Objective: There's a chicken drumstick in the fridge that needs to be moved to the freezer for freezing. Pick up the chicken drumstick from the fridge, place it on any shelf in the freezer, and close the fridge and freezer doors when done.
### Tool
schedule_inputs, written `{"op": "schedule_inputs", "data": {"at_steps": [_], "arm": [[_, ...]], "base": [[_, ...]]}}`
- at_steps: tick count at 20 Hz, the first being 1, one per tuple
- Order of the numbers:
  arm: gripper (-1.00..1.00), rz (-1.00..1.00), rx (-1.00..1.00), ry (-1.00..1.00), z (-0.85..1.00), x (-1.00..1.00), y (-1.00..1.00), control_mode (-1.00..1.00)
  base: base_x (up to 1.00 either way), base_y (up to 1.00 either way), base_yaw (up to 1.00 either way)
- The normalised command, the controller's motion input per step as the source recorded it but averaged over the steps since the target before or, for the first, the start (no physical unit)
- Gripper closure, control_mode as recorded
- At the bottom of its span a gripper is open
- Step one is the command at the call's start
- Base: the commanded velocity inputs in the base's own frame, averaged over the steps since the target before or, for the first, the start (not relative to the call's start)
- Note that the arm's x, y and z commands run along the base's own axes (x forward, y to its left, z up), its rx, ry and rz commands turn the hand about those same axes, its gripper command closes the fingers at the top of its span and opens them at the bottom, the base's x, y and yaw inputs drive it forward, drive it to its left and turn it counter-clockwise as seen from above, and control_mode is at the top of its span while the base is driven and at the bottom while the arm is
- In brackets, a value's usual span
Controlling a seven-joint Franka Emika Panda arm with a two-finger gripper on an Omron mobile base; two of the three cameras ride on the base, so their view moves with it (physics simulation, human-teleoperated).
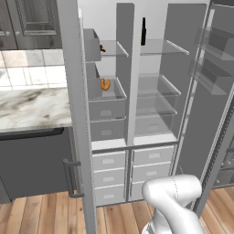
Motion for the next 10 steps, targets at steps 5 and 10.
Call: {"op": "schedule_inputs", "data": {"at_steps": [5, 10], "arm": [[-1.0, 0.04, 0.0, -0.09, -0.04, 0.12, -0.45, -1.0], [-1.0, 0.05, 0.0, -0.12, -0.14, 0.27, -0.34, -1.0]], "base": [[0.0, 0.0, 0.0], [0.0, 0.0, 0.0]]}}
